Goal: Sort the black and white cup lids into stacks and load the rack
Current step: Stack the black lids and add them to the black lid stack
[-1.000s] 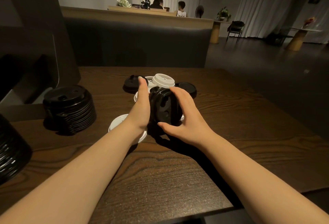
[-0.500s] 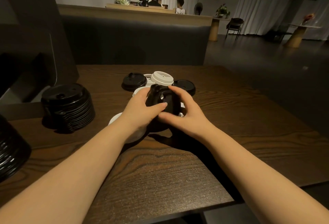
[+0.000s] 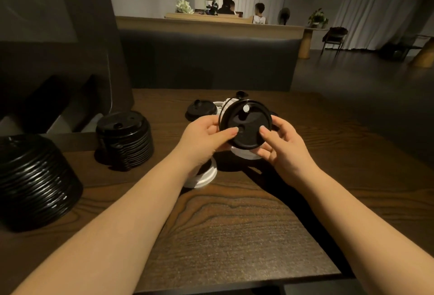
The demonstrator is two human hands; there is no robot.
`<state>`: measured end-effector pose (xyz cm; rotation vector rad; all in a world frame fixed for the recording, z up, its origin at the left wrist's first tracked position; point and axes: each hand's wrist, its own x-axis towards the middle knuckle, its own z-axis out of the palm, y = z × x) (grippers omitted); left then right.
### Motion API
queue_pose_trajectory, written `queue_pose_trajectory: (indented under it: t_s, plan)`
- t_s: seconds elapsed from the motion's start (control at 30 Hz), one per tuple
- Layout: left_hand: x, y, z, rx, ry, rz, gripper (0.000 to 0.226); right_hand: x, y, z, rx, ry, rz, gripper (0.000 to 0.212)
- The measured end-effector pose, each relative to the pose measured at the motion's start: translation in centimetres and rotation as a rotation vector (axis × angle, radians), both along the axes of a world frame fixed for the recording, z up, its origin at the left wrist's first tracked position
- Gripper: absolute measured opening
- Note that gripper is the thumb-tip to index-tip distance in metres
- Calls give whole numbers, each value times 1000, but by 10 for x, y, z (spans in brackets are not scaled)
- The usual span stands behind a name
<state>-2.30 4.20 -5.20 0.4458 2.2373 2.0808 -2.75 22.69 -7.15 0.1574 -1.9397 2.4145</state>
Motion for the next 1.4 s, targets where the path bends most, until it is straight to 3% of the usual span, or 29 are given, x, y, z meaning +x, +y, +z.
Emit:
queue_pose_trajectory:
  t_s: [0.17,0.27,0.3,0.37,0.47,0.57,0.67,0.8,0.93,1.13,1.33,1.4]
  plan:
    - [5,0,5,-22,-38,-56,11,3,0,3,52,28,90,35]
    - [6,-6,12,-42,-82,2,42,3,-7,11,171,58,119,39]
    - [6,-9,13,-58,-80,28,39,2,-11,15,239,87,107,40]
    - [5,-15,16,0,-73,78,10,-2,-21,24,283,105,59,41]
    - [3,-22,25,264,-159,284,10,-7,-37,33,94,-19,90,50]
    - [-3,-34,32,390,-232,451,41,-7,-60,39,-91,-126,165,50]
    - [-8,-46,33,296,-206,540,41,-11,-93,45,-197,-134,157,40]
    - [-8,-76,37,6,-4,718,35,-20,-135,53,-173,-116,163,36]
    - [-9,-109,39,-384,-23,971,57,-36,-175,57,19,-49,132,35]
    - [-17,-114,36,-235,-174,974,60,-47,-199,51,199,24,115,31]
    - [-20,-125,25,-26,-274,1010,54,-48,-214,36,394,16,202,45]
    - [-21,-125,21,-14,-294,1002,54,-48,-213,32,404,18,198,36]
